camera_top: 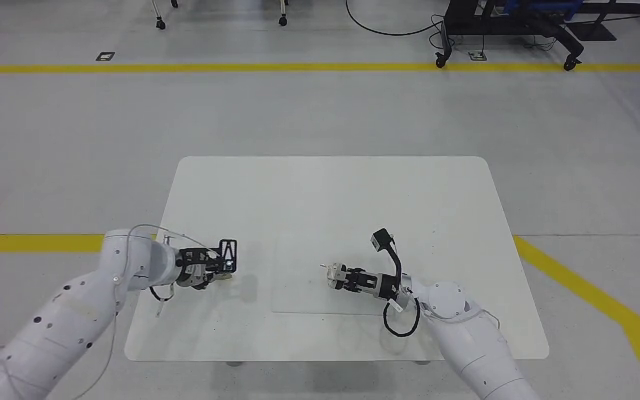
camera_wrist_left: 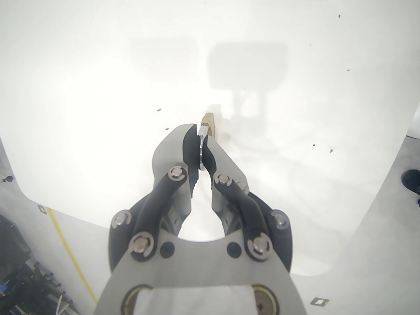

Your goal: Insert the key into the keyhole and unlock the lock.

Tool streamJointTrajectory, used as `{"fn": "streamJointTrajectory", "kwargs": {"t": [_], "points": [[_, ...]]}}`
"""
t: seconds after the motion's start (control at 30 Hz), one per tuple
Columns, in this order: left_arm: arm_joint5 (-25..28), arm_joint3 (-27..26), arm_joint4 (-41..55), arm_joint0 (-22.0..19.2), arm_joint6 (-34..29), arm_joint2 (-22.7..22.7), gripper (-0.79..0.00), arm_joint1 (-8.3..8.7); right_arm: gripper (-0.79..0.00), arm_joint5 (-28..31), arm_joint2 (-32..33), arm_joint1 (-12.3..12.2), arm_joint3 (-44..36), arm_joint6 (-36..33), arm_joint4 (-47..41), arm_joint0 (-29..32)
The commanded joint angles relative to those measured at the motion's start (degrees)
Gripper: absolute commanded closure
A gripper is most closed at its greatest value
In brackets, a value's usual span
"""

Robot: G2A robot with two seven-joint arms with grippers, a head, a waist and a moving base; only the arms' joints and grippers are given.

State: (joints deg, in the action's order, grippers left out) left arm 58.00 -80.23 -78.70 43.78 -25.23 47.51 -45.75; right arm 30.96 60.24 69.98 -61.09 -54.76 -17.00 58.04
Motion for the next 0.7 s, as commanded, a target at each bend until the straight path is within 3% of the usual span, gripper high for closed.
{"fn": "streamJointTrajectory", "kwargs": {"t": [0.0, 0.13, 0.23, 0.3, 0.33, 0.37, 0.67], "points": [[0.0, 0.3, 0.4, -0.1, -0.5, -0.3, 0.000, -0.11, 0.000, 0.0, 0.0, 0.0, 0.0, 0.0, 0.0, 0.0], [0.0, 0.7, 0.8, -0.6, -1.7, -0.9, -0.175, -0.37, 0.000, 0.0, 0.0, 0.0, 0.0, 0.0, 0.0, 0.0], [0.0, 1.1, 0.9, -0.9, -2.3, -1.1, -0.206, -0.54, 0.000, 0.0, 0.0, 0.0, 0.0, 0.0, 0.0, 0.0], [0.0, 1.3, 0.8, -1.0, -2.7, -1.3, -0.179, -0.63, 0.000, 0.0, 0.0, 0.0, 0.0, 0.0, 0.0, 0.0], [0.0, 1.4, 0.9, -1.1, -2.8, -1.3, -0.114, -0.67, 0.000, 0.0, 0.0, 0.0, 0.0, 0.0, 0.0, 0.0], [0.0, 1.5, 0.9, -1.1, -2.9, -1.4, 0.000, -0.70, 0.000, 0.0, 0.0, 0.0, 0.0, 0.0, 0.0, 0.0], [0.0, 1.1, 4.0, -0.9, 0.9, 1.7, 0.000, -0.12, 0.000, 0.0, 0.0, 0.0, 0.0, 0.0, 0.0, 0.0]]}}
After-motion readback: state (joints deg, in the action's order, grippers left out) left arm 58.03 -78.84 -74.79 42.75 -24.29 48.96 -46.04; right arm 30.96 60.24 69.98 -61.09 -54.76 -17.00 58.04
